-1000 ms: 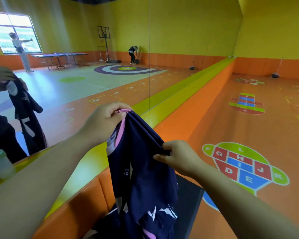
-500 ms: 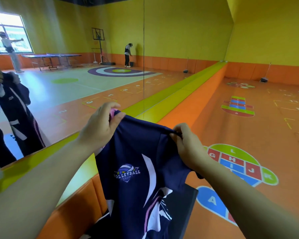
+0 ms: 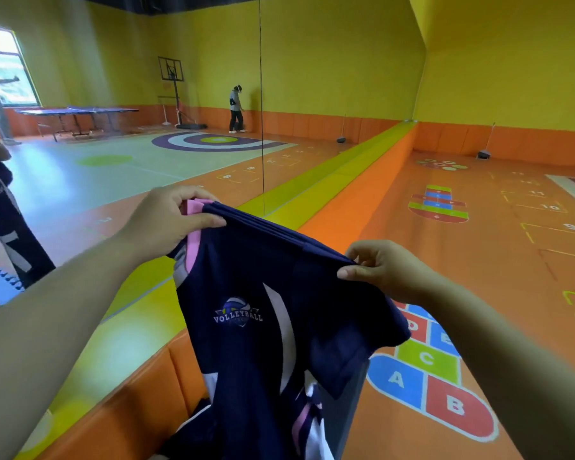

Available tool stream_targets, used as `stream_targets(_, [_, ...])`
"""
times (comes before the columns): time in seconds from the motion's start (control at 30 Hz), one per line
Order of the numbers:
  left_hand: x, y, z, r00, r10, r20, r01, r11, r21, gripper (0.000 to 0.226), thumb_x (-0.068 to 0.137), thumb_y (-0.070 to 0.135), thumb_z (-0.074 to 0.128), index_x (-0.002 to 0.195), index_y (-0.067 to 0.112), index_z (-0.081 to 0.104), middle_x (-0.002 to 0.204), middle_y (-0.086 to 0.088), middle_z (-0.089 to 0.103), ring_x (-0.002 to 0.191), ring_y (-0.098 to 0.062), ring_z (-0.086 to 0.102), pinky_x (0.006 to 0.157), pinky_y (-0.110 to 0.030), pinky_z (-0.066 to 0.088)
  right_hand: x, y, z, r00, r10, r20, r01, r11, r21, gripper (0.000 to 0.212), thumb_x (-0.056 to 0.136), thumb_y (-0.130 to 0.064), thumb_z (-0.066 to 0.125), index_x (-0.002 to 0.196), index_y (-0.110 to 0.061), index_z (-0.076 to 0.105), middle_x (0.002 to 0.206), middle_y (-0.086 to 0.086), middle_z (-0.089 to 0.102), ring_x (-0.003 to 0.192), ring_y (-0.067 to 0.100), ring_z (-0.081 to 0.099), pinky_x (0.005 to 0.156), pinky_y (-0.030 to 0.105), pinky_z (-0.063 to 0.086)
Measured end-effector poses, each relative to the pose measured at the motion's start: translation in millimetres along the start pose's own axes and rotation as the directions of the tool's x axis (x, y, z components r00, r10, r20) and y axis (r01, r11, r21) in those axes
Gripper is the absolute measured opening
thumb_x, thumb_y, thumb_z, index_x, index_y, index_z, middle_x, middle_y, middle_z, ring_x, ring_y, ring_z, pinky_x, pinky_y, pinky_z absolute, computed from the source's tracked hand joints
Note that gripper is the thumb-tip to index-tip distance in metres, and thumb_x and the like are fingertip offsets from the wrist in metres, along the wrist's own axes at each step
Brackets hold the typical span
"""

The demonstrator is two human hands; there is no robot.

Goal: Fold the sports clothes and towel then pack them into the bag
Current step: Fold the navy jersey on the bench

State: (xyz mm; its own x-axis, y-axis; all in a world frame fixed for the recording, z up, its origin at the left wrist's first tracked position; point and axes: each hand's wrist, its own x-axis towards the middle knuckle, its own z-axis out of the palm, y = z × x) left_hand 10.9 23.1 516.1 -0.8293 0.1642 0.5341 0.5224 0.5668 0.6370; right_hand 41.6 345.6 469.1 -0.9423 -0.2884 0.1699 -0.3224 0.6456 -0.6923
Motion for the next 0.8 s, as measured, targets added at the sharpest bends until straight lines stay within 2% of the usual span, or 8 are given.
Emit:
stream_targets(0.13, [4, 5, -2, 0.999, 0.041, 0.005, -0.041, 0.998, -0.048, 0.03, 0.071, 0.009, 0.077, 0.069, 0.036, 0.066, 0.067, 0.029, 0.065, 0.06, 0.01, 0.056, 0.058, -0.001, 0.04, -13, -1, -3, 0.999, -0.03, 0.045, 0.028, 0.999, 0.039, 0.012, 0.079, -0.034, 0.074, 0.076, -0.037, 0.062, 0.067, -0.009, 0.064, 0.061, 0.006, 0.055, 0.065, 0.032, 0.043])
stream_targets(0.23, [7, 10, -5, 0.999, 0.045, -0.014, -0.046, 0.994, -0.098, 0.023, 0.069, 0.007, 0.077, 0.076, 0.026, 0.065, 0.066, 0.029, 0.065, 0.06, 0.01, 0.056, 0.059, -0.002, 0.041, -23, -6, -7, 0.992, -0.035, 0.124, 0.022, 0.994, 0.11, 0.017, 0.069, -0.033, 0.076, 0.08, -0.025, 0.067, 0.074, 0.001, 0.068, 0.07, 0.012, 0.059, 0.07, 0.039, 0.047])
stream_targets(0.3, [10, 10, -9, 0.999, 0.041, 0.0, -0.04, 0.994, -0.103, 0.025, 0.067, 0.007, 0.078, 0.074, 0.028, 0.068, 0.068, 0.027, 0.066, 0.062, 0.009, 0.058, 0.061, -0.004, 0.044, -27, -7, -14, 0.984, -0.031, 0.173, 0.007, 0.99, 0.137, 0.016, 0.073, -0.02, 0.079, 0.084, -0.015, 0.07, 0.083, 0.01, 0.072, 0.077, 0.019, 0.065, 0.078, 0.044, 0.051])
stream_targets(0.37, [14, 8, -12, 0.997, 0.014, 0.071, -0.006, 0.994, -0.112, 0.025, 0.063, 0.011, 0.079, 0.066, 0.034, 0.071, 0.068, 0.025, 0.067, 0.061, 0.008, 0.059, 0.06, -0.004, 0.045, -27, -4, -19, 0.982, -0.009, 0.191, -0.013, 0.993, 0.116, 0.01, 0.077, -0.012, 0.076, 0.086, -0.015, 0.072, 0.088, 0.009, 0.073, 0.084, 0.022, 0.069, 0.082, 0.042, 0.052])
stream_targets(0.47, [24, -3, -6, 0.972, -0.034, 0.233, 0.04, 0.999, -0.022, 0.036, 0.061, 0.012, 0.081, 0.069, 0.046, 0.07, 0.071, 0.02, 0.069, 0.061, 0.007, 0.057, 0.063, -0.009, 0.045, -13, 11, -18, 0.989, 0.054, 0.134, -0.051, 0.998, -0.022, 0.01, 0.08, -0.012, 0.073, 0.085, -0.021, 0.072, 0.083, 0.0, 0.074, 0.077, 0.01, 0.066, 0.079, 0.034, 0.051])
stream_targets(0.6, [46, -31, 24, 0.937, -0.097, 0.335, 0.02, 0.974, 0.225, 0.027, 0.068, 0.017, 0.081, 0.074, 0.04, 0.068, 0.077, 0.025, 0.066, 0.071, 0.01, 0.056, 0.066, -0.008, 0.037, 21, 49, -16, 0.981, 0.171, 0.087, -0.141, 0.951, -0.274, 0.013, 0.083, -0.016, 0.069, 0.095, -0.016, 0.074, 0.084, -0.001, 0.071, 0.076, 0.009, 0.062, 0.075, 0.03, 0.047])
stream_targets(0.73, [77, -58, 76, 0.952, -0.125, 0.28, 0.04, 0.956, 0.29, 0.019, 0.075, 0.018, 0.077, 0.09, 0.023, 0.067, 0.086, 0.003, 0.066, 0.087, -0.019, 0.059, 0.068, -0.025, 0.038, 68, 99, -14, 0.959, 0.282, -0.031, -0.265, 0.852, -0.452, 0.019, 0.09, -0.025, 0.059, 0.106, -0.023, 0.069, 0.107, 0.005, 0.068, 0.097, 0.026, 0.06, 0.079, 0.034, 0.047])
stream_targets(0.8, [97, -64, 98, 0.971, -0.117, 0.208, 0.055, 0.958, 0.283, 0.016, 0.077, 0.018, 0.074, 0.091, 0.02, 0.067, 0.084, -0.002, 0.064, 0.081, -0.02, 0.055, 0.064, -0.023, 0.037, 89, 119, -17, 0.937, 0.31, -0.158, -0.348, 0.812, -0.469, 0.02, 0.093, -0.029, 0.052, 0.108, -0.03, 0.065, 0.111, 0.007, 0.066, 0.099, 0.03, 0.059, 0.077, 0.035, 0.047])
